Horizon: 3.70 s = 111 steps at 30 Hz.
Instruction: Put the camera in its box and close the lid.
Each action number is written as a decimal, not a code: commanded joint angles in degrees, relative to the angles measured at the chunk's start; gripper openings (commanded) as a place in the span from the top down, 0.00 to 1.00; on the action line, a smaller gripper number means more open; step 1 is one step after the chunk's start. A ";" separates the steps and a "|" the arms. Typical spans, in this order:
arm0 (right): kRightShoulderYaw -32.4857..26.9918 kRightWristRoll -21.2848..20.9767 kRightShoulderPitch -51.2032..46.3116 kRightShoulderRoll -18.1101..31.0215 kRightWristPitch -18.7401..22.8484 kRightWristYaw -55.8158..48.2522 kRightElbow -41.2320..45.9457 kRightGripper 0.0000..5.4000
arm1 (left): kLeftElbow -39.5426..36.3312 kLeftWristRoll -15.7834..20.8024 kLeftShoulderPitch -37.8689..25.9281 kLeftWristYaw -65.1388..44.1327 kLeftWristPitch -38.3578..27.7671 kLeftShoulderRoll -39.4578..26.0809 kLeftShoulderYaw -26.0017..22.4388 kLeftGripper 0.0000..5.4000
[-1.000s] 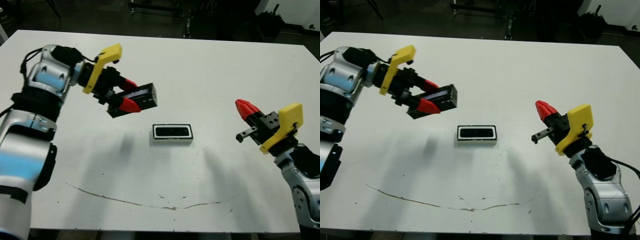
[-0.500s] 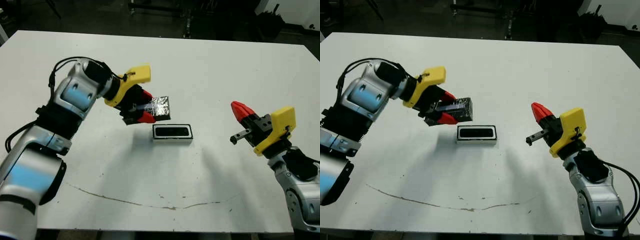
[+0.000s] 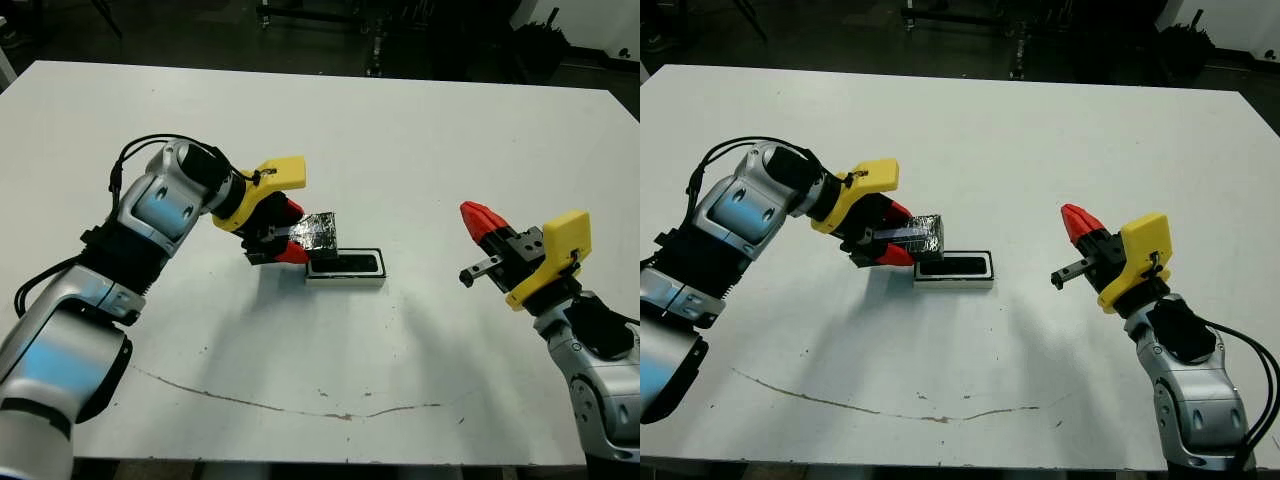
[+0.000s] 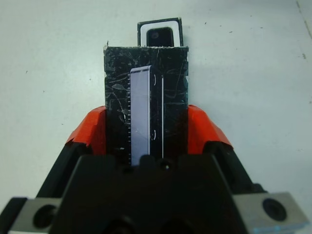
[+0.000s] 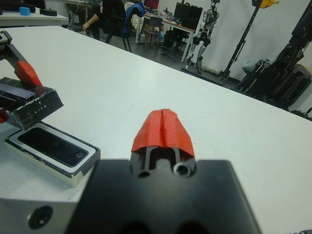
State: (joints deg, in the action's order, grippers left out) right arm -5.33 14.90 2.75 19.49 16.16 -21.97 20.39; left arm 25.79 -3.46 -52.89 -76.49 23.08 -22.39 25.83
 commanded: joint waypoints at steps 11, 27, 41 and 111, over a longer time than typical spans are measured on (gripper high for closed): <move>-0.05 -0.56 0.29 -0.16 -0.23 0.76 -0.57 1.00 | 1.67 -0.15 0.98 0.84 0.11 1.97 0.70 0.42; 0.04 -0.89 -0.34 -0.16 -0.95 0.92 -0.58 1.00 | 4.82 1.75 0.62 0.68 5.89 5.14 0.06 0.42; 0.10 -0.92 -0.61 -0.16 -1.32 0.90 -0.41 1.00 | 1.85 2.63 4.65 3.39 5.14 5.92 0.18 0.42; -2.56 0.47 -0.23 2.37 2.36 0.52 3.71 1.00 | 32.82 -0.68 -5.35 6.81 -11.70 25.13 -2.25 0.42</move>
State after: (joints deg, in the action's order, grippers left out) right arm -7.37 15.22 2.26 20.91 17.52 -21.27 23.93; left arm 57.25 -3.73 -58.71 -69.74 12.10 -1.22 23.12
